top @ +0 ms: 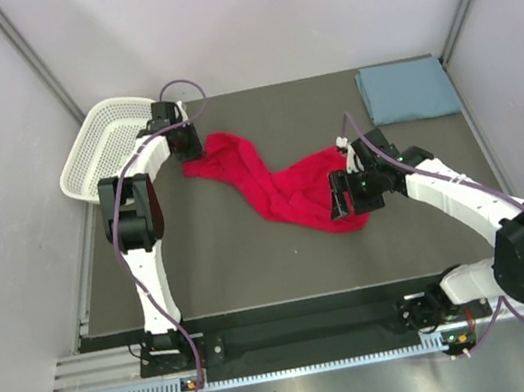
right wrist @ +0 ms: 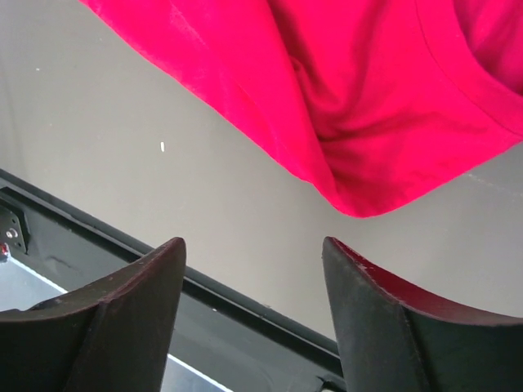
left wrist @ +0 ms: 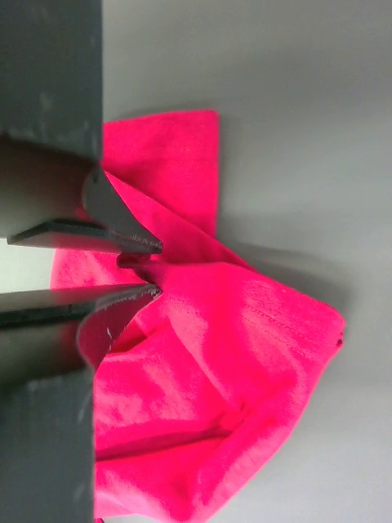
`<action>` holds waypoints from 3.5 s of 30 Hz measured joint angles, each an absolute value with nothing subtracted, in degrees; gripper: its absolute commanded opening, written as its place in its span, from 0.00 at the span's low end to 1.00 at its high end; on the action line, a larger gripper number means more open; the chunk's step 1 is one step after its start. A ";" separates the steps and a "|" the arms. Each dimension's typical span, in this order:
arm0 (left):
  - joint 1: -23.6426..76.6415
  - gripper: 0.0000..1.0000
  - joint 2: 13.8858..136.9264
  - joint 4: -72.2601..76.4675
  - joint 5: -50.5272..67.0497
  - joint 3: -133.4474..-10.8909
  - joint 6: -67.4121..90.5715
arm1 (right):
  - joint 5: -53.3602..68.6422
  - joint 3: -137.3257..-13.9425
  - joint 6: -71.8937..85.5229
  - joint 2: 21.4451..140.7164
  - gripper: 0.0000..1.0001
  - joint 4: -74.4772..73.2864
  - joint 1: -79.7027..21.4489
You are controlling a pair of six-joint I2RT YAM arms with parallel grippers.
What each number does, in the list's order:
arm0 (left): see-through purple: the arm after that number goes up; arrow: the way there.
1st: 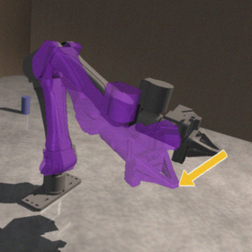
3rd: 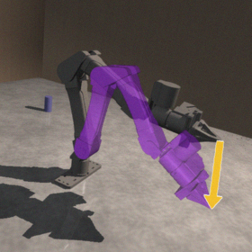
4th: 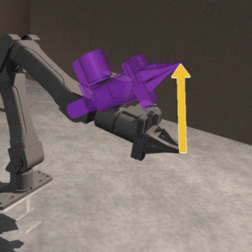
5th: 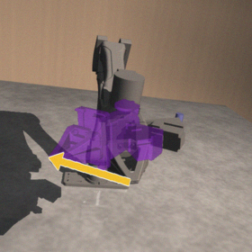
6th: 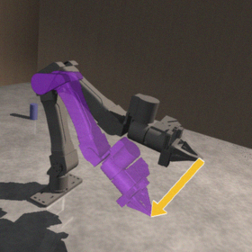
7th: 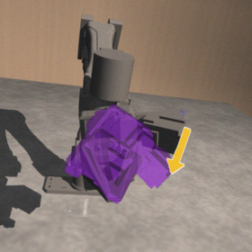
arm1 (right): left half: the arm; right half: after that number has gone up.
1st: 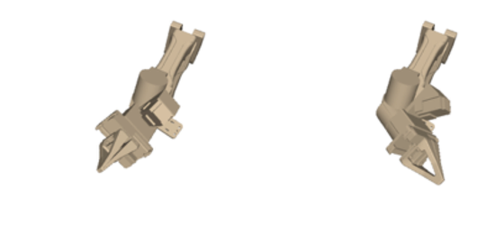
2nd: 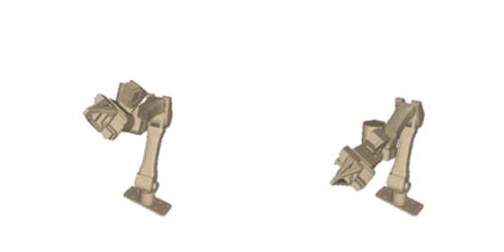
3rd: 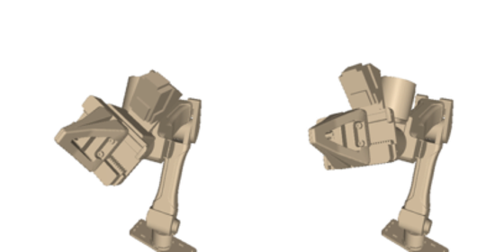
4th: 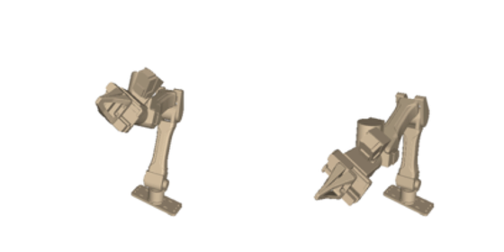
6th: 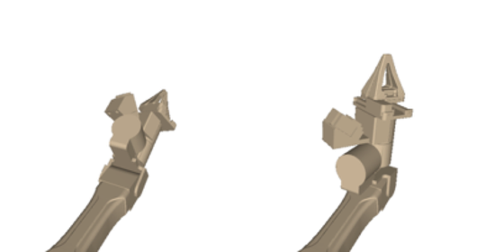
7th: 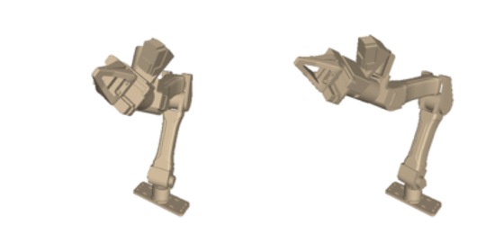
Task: Fold and stack the t-shirts
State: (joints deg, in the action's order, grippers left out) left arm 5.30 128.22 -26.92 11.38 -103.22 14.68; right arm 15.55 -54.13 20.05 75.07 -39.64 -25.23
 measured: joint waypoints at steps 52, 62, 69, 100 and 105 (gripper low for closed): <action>6.31 0.00 84.55 -38.24 10.92 -71.20 24.10 | -0.12 -90.96 15.97 118.24 0.13 -41.95 -39.33; 6.31 0.00 84.55 -38.22 10.94 -71.22 24.49 | -0.45 -85.47 15.64 112.62 0.26 -41.58 -39.33; 6.31 0.00 84.53 -38.22 10.92 -71.22 24.88 | 3.09 -85.47 15.16 112.46 0.25 -39.79 -39.33; 6.31 0.00 84.90 -38.22 11.84 -71.22 25.63 | 4.23 -85.47 13.13 115.90 0.27 -38.85 -38.59; 6.31 0.00 84.90 -38.22 12.19 -71.22 25.76 | 4.38 -85.49 12.97 115.87 0.27 -38.87 -38.24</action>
